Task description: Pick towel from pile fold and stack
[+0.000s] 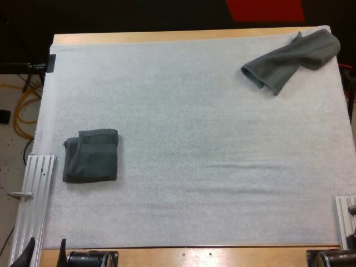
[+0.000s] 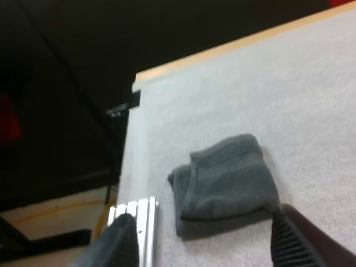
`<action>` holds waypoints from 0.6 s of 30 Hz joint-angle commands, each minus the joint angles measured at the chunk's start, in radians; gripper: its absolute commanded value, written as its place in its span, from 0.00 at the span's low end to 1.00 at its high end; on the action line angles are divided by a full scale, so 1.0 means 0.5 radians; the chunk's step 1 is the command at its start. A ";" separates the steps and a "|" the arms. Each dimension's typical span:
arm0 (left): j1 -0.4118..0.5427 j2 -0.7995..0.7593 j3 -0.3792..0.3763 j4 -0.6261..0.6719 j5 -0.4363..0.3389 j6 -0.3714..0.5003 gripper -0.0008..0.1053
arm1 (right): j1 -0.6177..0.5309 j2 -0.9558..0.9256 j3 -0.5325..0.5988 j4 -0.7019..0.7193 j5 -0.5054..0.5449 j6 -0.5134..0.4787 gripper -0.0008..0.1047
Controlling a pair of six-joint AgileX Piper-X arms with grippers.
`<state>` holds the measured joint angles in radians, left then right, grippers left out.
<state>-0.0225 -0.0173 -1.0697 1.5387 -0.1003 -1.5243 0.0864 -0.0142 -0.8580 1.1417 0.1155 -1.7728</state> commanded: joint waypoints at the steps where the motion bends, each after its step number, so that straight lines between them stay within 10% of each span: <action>1: 0.006 -0.282 0.031 -0.004 -0.019 -0.046 0.48 | -0.001 -0.082 0.021 -0.044 -0.031 0.002 0.69; 18: 0.006 -0.269 0.996 -0.949 0.059 -0.179 0.48 | -0.001 -0.078 0.543 -0.197 -0.231 -0.149 0.69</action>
<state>-0.0225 -0.0134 -0.5641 1.0853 -0.0743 -1.6043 0.0864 -0.0142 -0.5827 1.0564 0.0000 -1.8359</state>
